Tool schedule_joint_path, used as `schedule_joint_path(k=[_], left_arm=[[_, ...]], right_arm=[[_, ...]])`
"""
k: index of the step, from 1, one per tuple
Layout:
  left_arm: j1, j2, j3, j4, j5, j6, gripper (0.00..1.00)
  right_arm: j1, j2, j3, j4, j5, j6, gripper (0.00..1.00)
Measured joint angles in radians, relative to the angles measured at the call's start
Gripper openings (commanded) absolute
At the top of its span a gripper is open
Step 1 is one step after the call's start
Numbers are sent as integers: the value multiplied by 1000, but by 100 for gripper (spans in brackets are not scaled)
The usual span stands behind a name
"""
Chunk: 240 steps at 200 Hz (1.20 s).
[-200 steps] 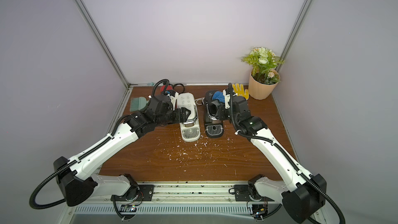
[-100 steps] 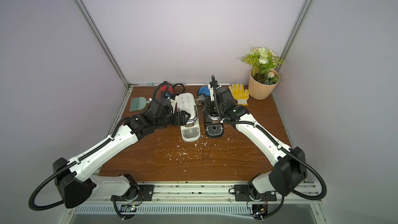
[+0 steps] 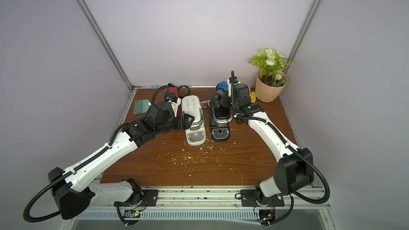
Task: Wipe the surface of a coffee machine
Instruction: Wipe the dirt from the surface of the coffee machine.
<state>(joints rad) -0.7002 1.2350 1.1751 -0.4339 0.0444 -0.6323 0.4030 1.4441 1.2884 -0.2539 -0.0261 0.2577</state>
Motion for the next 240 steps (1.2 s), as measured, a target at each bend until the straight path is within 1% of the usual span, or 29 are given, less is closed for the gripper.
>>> schedule_joint_path(k=[50, 68, 84, 114, 138, 168, 207, 240], left_arm=[[0, 17, 0, 16, 16, 1, 82], [0, 32, 0, 20, 23, 2, 82], [0, 40, 0, 21, 28, 4, 82], [0, 45, 0, 25, 49, 4, 82], [0, 45, 0, 24, 52, 4, 82], [0, 37, 0, 22, 53, 4, 82], [0, 16, 6, 5, 51, 3, 82], [0, -11, 35, -12, 52, -5, 82]], right_arm=[[7, -236, -203, -13, -65, 39, 6], [21, -279, -229, -29, -97, 65, 6], [39, -285, -232, -34, -121, 85, 6], [81, -244, -212, -11, -157, 101, 7], [94, -190, -186, 28, -172, 103, 7], [100, -89, -103, 40, -164, 92, 7], [93, 40, 15, 41, -129, 64, 7], [47, 65, 29, 68, -130, 48, 7]])
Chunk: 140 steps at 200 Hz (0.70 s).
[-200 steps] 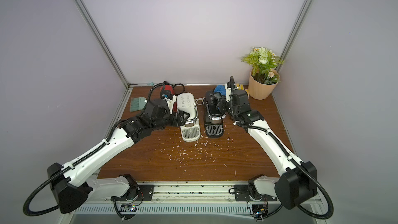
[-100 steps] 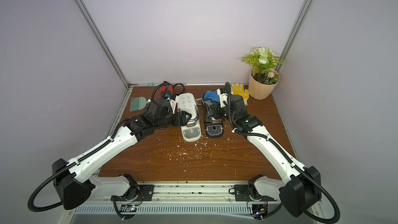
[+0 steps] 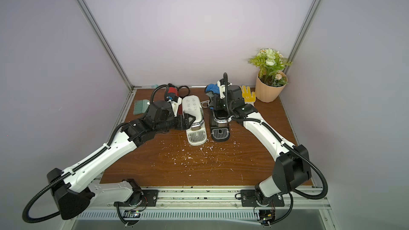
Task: Wipe the surface of a coffee machine
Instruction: Wipe the dirt from the surface of the coffee machine.
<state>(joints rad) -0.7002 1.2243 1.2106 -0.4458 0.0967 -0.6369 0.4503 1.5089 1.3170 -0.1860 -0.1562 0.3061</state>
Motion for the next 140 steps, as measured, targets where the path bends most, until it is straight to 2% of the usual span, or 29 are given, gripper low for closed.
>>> schedule_joint_path(k=[65, 91, 116, 140], left_arm=[[-14, 24, 106, -6, 14, 0, 82], [-47, 114, 161, -4, 26, 0, 81], [-72, 228, 229, 0, 47, -5, 80], [-85, 329, 306, -3, 53, -21, 80]], right_arm=[[-90, -64, -82, 43, 20, -14, 7], [-115, -149, -158, 36, 3, -11, 7], [-163, -232, -235, 35, -77, 21, 7], [-213, -247, -256, 34, -151, 46, 7]])
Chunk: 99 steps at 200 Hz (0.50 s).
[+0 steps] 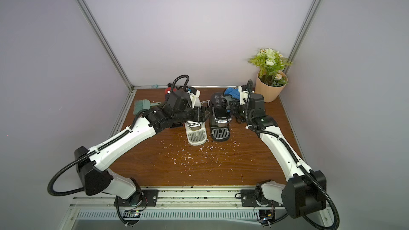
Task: Wipe the surface of a coffee machine
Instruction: Wipe the dirt from the surface of the coffee machine.
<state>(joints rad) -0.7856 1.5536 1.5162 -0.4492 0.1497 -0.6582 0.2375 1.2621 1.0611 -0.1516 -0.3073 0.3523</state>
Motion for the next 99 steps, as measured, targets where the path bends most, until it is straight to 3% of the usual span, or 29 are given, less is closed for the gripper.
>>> schedule_joint_path(k=[57, 99], left_arm=[[-6, 142, 100, 16, -49, -79, 81], [-11, 203, 160, 31, -109, -165, 82]], right_arm=[[-108, 87, -1, 11, -133, 27, 7], [-128, 145, -13, 21, -202, 35, 7]])
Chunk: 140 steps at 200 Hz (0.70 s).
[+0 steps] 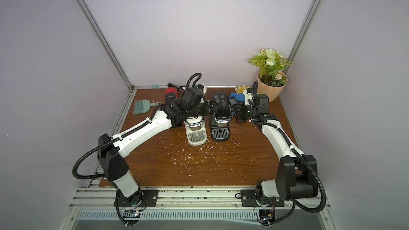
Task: Wipe the surface of a coffee machine
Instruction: Wipe the dirt from the surface of the coffee machine.
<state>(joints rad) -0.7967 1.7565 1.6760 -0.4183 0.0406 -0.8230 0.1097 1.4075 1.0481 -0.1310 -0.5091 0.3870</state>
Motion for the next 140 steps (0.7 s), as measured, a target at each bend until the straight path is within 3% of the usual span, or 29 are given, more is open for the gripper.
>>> schedule_joint_path(k=[63, 140], left_arm=[[-3, 136, 156, -27, -47, -47, 81], [-10, 118, 114, 1, -95, -38, 82]], right_arm=[[-16, 60, -11, 84, -105, 11, 8], [-27, 204, -145, 156, -114, -5, 8]])
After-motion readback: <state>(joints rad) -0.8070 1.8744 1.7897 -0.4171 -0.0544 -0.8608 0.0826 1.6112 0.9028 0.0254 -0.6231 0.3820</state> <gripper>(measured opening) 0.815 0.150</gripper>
